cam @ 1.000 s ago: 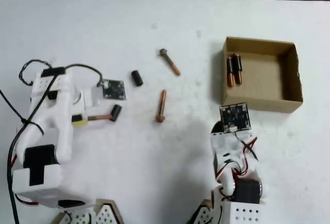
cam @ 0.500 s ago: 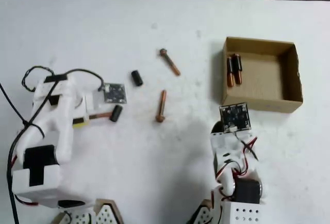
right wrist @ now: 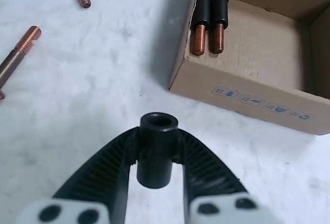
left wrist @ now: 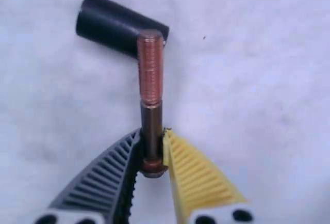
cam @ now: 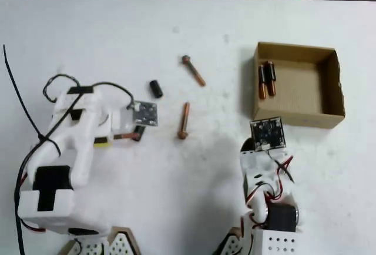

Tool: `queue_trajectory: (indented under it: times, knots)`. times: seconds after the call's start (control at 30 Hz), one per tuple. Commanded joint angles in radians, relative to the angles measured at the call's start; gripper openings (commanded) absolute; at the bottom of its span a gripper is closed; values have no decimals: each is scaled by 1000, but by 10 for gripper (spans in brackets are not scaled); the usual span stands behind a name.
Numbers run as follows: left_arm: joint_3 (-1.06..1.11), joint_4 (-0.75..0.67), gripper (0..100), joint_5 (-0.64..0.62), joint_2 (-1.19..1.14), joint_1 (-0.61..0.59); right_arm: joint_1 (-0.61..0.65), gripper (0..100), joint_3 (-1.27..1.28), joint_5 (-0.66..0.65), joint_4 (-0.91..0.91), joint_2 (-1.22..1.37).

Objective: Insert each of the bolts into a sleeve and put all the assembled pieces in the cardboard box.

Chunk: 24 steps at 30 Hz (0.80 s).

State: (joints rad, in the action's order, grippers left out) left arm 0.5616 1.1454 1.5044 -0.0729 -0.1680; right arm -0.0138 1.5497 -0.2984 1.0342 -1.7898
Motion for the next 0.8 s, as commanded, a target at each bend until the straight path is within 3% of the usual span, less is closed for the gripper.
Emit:
queue_trajectory:
  times: [0.0, 0.23, 0.5, 0.77]
  knots:
    - [-6, -12, 26, 9, 50, 19, 1, 17, -6, 3, -24, -10]
    - [-69, 3, 24, 6, 58, -42, 1, 17, -6, 3, -24, -10]
    - [-207, 173, 24, 8, 58, -54, 1, 17, -6, 3, -24, -10]
    - [-164, 95, 24, 12, 48, -58, 1, 17, -6, 3, -24, -10]
